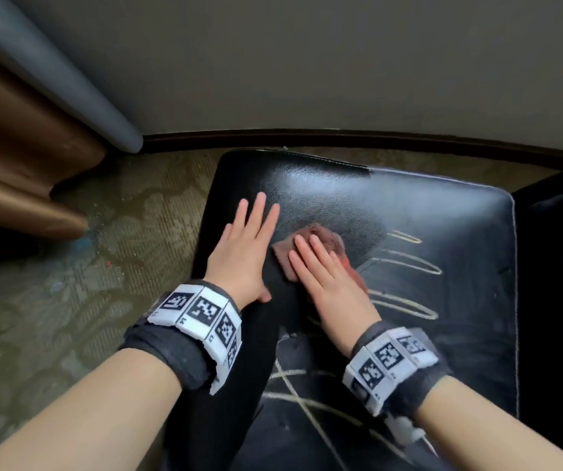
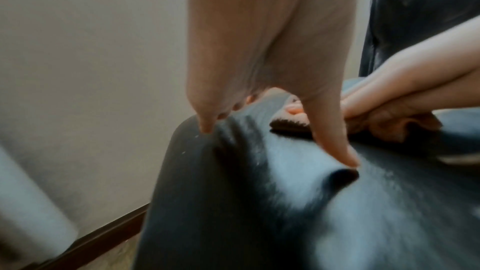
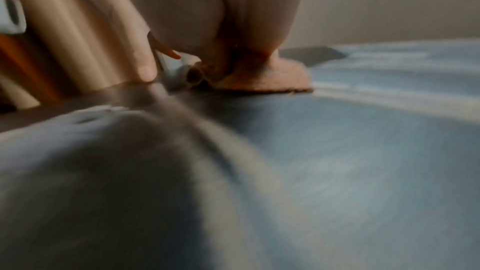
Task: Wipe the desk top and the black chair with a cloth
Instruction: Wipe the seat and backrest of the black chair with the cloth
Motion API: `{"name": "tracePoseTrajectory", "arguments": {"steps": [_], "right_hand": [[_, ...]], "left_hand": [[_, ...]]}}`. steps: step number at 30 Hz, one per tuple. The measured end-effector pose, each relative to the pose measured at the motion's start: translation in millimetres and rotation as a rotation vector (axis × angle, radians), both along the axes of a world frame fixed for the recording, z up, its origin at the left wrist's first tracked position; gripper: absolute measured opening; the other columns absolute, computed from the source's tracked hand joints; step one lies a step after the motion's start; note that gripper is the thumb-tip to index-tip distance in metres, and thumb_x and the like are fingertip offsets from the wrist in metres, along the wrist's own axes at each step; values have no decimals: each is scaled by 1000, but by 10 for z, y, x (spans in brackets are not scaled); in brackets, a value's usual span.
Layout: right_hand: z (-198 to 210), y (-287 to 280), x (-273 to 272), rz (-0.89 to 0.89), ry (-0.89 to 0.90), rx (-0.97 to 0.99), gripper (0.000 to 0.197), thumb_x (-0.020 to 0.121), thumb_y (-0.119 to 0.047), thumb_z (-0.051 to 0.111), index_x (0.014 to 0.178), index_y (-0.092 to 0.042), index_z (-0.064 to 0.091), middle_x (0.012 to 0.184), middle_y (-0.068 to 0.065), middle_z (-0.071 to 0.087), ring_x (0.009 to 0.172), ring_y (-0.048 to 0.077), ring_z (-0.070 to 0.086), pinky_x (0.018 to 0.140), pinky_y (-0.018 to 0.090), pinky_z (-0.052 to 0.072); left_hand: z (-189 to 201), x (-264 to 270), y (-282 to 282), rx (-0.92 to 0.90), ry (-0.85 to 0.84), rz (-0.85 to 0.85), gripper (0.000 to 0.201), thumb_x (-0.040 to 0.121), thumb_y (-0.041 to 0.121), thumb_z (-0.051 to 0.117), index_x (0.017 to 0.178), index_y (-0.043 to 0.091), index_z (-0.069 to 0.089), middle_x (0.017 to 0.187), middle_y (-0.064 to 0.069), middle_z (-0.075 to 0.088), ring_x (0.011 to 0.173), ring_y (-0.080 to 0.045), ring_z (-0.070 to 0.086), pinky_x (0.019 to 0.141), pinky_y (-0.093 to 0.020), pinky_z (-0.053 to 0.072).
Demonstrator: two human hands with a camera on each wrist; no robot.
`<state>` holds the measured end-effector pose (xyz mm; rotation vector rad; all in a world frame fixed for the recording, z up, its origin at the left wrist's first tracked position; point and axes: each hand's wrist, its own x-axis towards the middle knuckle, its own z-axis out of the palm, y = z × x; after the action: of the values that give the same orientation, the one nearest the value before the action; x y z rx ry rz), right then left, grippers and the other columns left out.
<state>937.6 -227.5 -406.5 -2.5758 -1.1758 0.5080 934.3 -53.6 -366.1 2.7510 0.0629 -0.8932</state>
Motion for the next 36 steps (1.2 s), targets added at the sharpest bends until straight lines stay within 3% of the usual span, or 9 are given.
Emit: {"name": "tracePoseTrajectory", "arguments": {"steps": [4, 7, 10, 14, 18, 24, 28, 32, 36], "right_hand": [[43, -358, 626, -78, -132, -97, 53, 84, -11, 31, 132, 4, 48, 140, 25, 42, 130, 43, 39, 108, 48, 32], [123, -593, 1105, -458, -34, -289, 61, 91, 3, 35, 149, -7, 16, 157, 13, 2, 145, 29, 2, 116, 37, 6], [111, -466, 1295, -626, -5, -330, 66, 92, 0, 38, 150, -12, 9, 158, 10, -3, 145, 29, -2, 114, 36, 7], [115, -102, 1115, -425, 2, -289, 70, 91, 0, 38, 150, -15, 6, 158, 10, -7, 144, 32, -8, 114, 40, 5], [188, -265, 1169, -251, 11, -199, 67, 92, 1, 37, 151, -17, 10, 158, 4, -5, 146, 22, -7, 114, 31, 0], [101, -585, 1389, -717, -26, -308, 63, 93, -5, 41, 149, -17, 15, 158, 7, 4, 145, 27, 1, 111, 35, 10], [65, -300, 1072, -547, 10, -266, 66, 90, 1, 36, 150, -11, 10, 158, 12, -3, 144, 34, -3, 114, 42, 10], [17, -477, 853, -235, -67, -134, 55, 86, -7, 23, 136, 3, 42, 144, 22, 38, 132, 44, 35, 101, 52, 36], [0, -936, 1190, -415, -53, -310, 53, 96, -10, 15, 149, -5, 10, 157, 13, 0, 145, 30, 1, 115, 36, 8]], "left_hand": [[-28, 210, -246, -73, -11, -28, 133, 62, 41, 84, 149, 16, -14, 156, -2, -24, 144, -24, -20, 117, -40, 5], [-95, 236, -363, 16, -4, -29, 131, 64, 41, 82, 149, 15, -14, 155, -4, -25, 144, -25, -20, 117, -40, 4], [-108, 238, -431, 50, 6, 4, 130, 65, 36, 83, 149, 15, -13, 155, -3, -25, 144, -25, -20, 117, -40, 4], [-108, 242, -508, 91, 11, 43, 123, 70, 24, 81, 149, 16, -14, 155, -2, -27, 144, -25, -21, 117, -40, 5], [-92, 244, -491, 92, 36, 45, 127, 68, 29, 83, 149, 17, -15, 155, -1, -27, 144, -24, -21, 119, -40, 6], [-87, 266, -518, 107, 43, 48, 126, 68, 26, 83, 149, 18, -14, 155, -1, -26, 144, -24, -21, 119, -39, 7], [-107, 263, -561, 134, 22, 63, 119, 73, 19, 78, 150, 18, -13, 155, 0, -26, 144, -23, -20, 118, -39, 8], [-70, 263, -543, 126, 54, 50, 127, 68, 29, 82, 149, 18, -15, 155, -1, -26, 144, -23, -20, 118, -39, 7], [-53, 268, -542, 109, 61, 50, 128, 67, 31, 83, 149, 17, -14, 155, -1, -27, 144, -24, -20, 119, -39, 8]]}}
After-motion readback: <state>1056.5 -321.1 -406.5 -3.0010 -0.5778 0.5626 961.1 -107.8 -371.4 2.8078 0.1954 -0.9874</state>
